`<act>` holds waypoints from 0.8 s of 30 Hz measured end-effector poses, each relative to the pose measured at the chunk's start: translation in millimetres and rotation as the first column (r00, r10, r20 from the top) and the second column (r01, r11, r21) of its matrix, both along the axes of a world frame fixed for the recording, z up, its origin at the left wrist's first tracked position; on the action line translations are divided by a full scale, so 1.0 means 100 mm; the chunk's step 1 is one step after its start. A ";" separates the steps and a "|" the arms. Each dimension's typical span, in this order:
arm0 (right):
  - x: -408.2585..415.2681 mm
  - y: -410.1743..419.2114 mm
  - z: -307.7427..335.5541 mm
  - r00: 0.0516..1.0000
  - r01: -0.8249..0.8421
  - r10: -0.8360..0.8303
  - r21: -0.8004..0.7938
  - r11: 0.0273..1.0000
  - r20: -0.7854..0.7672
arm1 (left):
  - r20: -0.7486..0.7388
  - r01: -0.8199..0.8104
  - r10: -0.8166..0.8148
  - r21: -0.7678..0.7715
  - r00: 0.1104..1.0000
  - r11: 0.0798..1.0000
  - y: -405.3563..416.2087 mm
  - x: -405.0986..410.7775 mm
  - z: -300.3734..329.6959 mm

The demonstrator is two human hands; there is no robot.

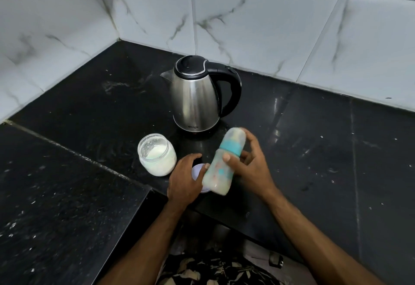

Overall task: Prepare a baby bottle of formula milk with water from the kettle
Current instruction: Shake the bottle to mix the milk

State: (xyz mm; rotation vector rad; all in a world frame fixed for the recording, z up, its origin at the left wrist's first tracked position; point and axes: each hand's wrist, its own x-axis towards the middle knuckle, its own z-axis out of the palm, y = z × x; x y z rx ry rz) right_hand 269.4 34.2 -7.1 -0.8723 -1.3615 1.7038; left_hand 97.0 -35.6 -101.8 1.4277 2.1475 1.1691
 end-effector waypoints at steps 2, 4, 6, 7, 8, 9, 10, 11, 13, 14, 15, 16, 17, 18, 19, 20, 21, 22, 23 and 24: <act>0.03 0.13 0.08 0.979 0.180 -0.187 -0.080 0.980 -0.084 | -0.020 -0.013 0.013 0.016 1.000 1.000 0.00 0.02 0.00; 0.05 0.24 0.15 0.916 0.334 -0.367 -0.197 0.922 -0.163 | -0.026 -0.029 0.030 0.024 0.999 0.999 0.00 0.05 0.05; 0.00 0.20 0.11 0.915 0.316 -0.360 -0.227 0.921 -0.185 | -0.027 -0.034 0.034 0.017 0.999 0.999 0.00 0.05 0.04; -0.04 0.11 0.08 0.945 0.258 -0.289 -0.197 0.946 -0.154 | -0.023 -0.018 0.018 0.004 1.000 1.000 0.00 0.02 -0.01; -0.08 0.01 0.05 0.977 0.171 -0.186 -0.138 0.976 -0.108 | -0.006 0.013 -0.013 -0.020 1.000 1.000 0.01 -0.02 -0.04; -0.11 -0.08 0.03 0.995 0.074 -0.078 -0.070 0.995 -0.059 | 0.026 0.049 -0.048 -0.045 0.999 0.998 0.02 -0.06 -0.09; -0.12 -0.11 0.02 1.000 0.003 -0.003 -0.022 1.000 -0.024 | 0.050 0.072 -0.069 -0.070 0.996 0.995 0.02 -0.09 -0.13; -0.13 -0.09 0.04 1.000 -0.002 0.002 -0.006 1.000 -0.019 | 0.051 0.072 -0.069 -0.064 0.996 0.995 0.01 -0.09 -0.14; -0.12 0.05 0.14 0.985 0.140 -0.148 -0.086 0.986 -0.094 | -0.009 0.010 -0.010 -0.006 1.000 1.000 0.00 -0.03 -0.08; -0.11 0.14 0.21 0.959 0.229 -0.249 -0.151 0.962 -0.136 | -0.030 -0.018 0.019 0.019 0.999 1.000 0.00 0.01 -0.04; -0.09 0.22 0.24 0.926 0.297 -0.334 -0.209 0.932 -0.174 | -0.037 -0.033 0.034 0.031 0.999 0.999 0.00 0.05 0.02; -0.08 0.26 0.23 0.904 0.325 -0.376 -0.246 0.913 -0.202 | -0.039 -0.036 0.037 0.032 0.999 0.999 0.00 0.07 0.05; -0.09 0.24 0.21 0.908 0.315 -0.368 -0.252 0.915 -0.202 | -0.043 -0.032 0.033 0.029 0.999 0.999 0.00 0.06 0.04; -0.11 0.18 0.18 0.932 0.266 -0.311 -0.234 0.935 -0.186 | -0.044 -0.026 0.027 0.021 0.999 0.999 0.00 0.05 0.04; -0.14 0.09 0.15 0.965 0.187 -0.217 -0.190 0.964 -0.149 | -0.036 -0.014 0.014 0.008 0.999 1.000 0.01 0.02 0.00; -0.15 0.02 0.11 0.989 0.094 -0.109 -0.134 0.986 -0.102 | -0.023 0.003 -0.003 -0.008 1.000 1.000 0.00 -0.01 -0.03; -0.16 -0.03 0.09 0.998 0.014 -0.019 -0.085 0.996 -0.061 | -0.014 0.015 -0.016 -0.019 1.000 1.000 0.00 -0.02 -0.05; -0.15 -0.02 0.09 0.999 -0.014 0.012 -0.053 0.998 -0.040 | -0.017 0.019 -0.020 -0.021 1.000 1.000 0.00 -0.02 -0.06; -0.15 0.01 0.11 0.998 0.021 -0.023 -0.049 0.999 -0.051 | -0.032 0.015 -0.016 -0.004 0.999 1.000 0.00 -0.02 -0.06; -0.14 0.08 0.15 0.991 0.103 -0.109 -0.084 0.991 -0.080 | -0.042 0.004 -0.003 0.015 0.999 1.000 0.00 0.00 -0.05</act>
